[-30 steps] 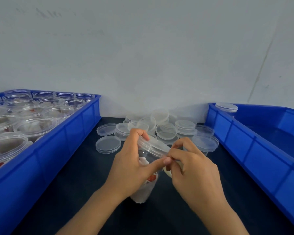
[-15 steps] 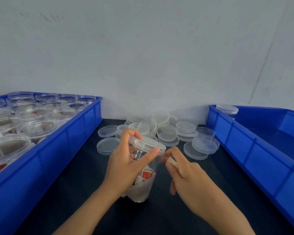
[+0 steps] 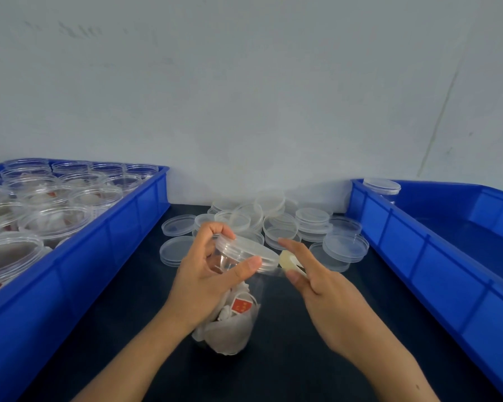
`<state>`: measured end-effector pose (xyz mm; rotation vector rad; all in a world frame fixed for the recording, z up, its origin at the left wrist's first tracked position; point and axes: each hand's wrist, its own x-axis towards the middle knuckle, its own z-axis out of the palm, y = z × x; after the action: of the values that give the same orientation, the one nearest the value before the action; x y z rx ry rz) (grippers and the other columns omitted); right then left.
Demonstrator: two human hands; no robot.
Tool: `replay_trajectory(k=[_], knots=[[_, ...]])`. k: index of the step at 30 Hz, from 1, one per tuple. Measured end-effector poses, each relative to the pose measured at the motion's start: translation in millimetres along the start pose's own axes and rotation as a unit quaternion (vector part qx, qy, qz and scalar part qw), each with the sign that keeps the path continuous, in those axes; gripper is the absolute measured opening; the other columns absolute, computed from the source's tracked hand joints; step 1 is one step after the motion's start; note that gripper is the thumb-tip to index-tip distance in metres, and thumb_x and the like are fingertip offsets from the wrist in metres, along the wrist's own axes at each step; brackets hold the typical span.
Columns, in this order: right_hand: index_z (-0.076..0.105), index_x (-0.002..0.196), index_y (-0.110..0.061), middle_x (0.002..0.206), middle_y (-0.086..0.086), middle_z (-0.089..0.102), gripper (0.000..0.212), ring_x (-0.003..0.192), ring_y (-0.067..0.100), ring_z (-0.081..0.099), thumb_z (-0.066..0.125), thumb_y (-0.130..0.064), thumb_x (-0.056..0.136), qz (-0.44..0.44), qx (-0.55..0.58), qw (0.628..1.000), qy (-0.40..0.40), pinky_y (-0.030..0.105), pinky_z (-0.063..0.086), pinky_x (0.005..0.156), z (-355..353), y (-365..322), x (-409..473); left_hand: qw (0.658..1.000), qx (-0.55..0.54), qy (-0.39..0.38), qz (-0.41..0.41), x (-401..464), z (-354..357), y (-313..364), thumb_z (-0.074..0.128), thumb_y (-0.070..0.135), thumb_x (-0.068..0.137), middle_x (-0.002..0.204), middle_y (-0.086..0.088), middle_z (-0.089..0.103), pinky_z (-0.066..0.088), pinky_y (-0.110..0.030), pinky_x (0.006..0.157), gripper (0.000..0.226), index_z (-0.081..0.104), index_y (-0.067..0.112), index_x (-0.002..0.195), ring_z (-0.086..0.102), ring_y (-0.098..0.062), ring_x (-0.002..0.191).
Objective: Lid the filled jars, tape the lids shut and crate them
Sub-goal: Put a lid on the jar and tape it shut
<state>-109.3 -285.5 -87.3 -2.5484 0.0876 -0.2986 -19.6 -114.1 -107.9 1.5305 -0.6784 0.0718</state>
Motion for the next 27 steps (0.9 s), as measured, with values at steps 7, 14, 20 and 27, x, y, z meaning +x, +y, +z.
replay_trajectory(k=[7,14,20,27], knots=[[0.016,0.138,-0.061,0.099,-0.014,0.057,0.043,0.078,0.003,0.050,0.032,-0.043,0.102,-0.023,-0.044,0.998,0.035,0.023,0.039,0.068,4,-1,2,0.997,-0.068,-0.027,-0.037,1,-1,-2,0.079,0.041,0.056,0.098,0.000,0.073,0.056,-0.021,0.067,0.073,0.042,0.024,0.116,0.072,-0.018,0.087],[0.019,0.143,-0.054,0.071,-0.013,0.047,0.043,0.068,0.005,0.050,0.027,-0.043,0.103,-0.022,-0.076,0.995,0.066,0.029,0.049,0.073,8,-7,-1,0.994,-0.066,-0.032,-0.081,0,-2,-2,0.071,0.053,0.052,0.093,0.023,0.072,0.051,-0.010,0.064,0.073,0.039,0.030,0.113,0.069,0.000,0.087],[0.027,0.142,-0.052,0.071,-0.010,0.055,0.041,0.074,0.009,0.057,0.030,-0.046,0.101,0.008,-0.058,0.992,0.115,0.031,0.052,0.075,17,-9,-4,0.988,0.150,0.022,-0.027,-7,8,3,0.039,0.069,0.075,0.115,0.022,0.049,0.046,-0.003,0.067,0.049,0.050,0.040,0.113,0.055,0.014,0.095],[0.015,0.149,-0.046,0.069,-0.010,0.053,0.049,0.062,0.007,0.052,0.025,-0.040,0.102,-0.031,-0.086,0.989,0.114,0.021,0.043,0.059,29,-15,-7,0.967,0.250,0.051,-0.014,-13,13,2,0.049,0.092,0.054,0.126,0.038,0.036,0.037,-0.015,0.091,0.101,0.022,0.048,0.141,0.040,0.016,0.113]])
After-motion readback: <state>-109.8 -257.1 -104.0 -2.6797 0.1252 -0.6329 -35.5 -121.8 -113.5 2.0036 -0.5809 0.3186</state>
